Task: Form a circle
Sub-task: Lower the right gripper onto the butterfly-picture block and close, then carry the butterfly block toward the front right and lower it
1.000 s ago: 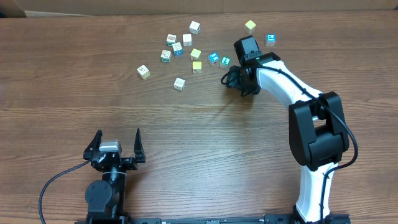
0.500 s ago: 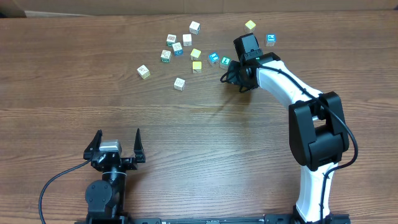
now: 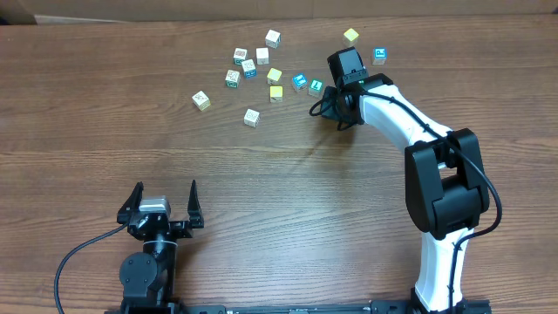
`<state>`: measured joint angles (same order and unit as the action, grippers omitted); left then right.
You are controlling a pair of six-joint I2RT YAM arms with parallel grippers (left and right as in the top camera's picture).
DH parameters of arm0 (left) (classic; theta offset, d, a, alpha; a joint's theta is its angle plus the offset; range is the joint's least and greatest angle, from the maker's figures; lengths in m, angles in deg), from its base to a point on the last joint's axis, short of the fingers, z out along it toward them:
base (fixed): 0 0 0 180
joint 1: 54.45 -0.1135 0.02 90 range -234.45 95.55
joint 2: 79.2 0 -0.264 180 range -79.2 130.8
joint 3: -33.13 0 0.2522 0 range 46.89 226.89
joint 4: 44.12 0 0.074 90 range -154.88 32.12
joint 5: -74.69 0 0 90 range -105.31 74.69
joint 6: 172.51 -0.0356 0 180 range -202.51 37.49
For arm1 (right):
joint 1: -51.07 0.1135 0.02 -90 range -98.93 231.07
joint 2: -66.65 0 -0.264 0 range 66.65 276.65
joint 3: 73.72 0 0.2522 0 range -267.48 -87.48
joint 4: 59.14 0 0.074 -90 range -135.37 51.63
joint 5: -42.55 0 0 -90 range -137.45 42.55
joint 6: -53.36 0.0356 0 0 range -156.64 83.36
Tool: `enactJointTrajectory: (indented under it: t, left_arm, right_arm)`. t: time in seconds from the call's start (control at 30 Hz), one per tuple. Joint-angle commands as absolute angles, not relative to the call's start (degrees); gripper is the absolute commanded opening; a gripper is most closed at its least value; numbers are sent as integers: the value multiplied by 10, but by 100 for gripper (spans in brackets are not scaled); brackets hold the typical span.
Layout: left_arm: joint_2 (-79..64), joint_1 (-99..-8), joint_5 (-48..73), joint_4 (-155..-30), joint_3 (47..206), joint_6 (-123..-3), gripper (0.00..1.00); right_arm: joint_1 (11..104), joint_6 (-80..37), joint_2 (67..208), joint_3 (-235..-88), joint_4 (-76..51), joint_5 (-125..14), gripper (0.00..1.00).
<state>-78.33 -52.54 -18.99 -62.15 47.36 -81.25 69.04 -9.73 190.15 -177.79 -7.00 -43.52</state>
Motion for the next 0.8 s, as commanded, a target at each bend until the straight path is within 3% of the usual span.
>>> enactJointTrajectory:
  t: [0.0,0.37,0.77]
  left_arm:
    - [-789,-522,-186,-620,472,-823,99]
    - [-789,-522,-187,-620,472,-823,100]
    - [-789,-522,-187,-620,472,-823,100]
  right_arm:
    - [687,-121,1905,-1775,-67,-423,37]
    - [687,-144,1905,-1775,-92,-406,48]
    - [687,-145,1901,-1783,-68,-406,18]
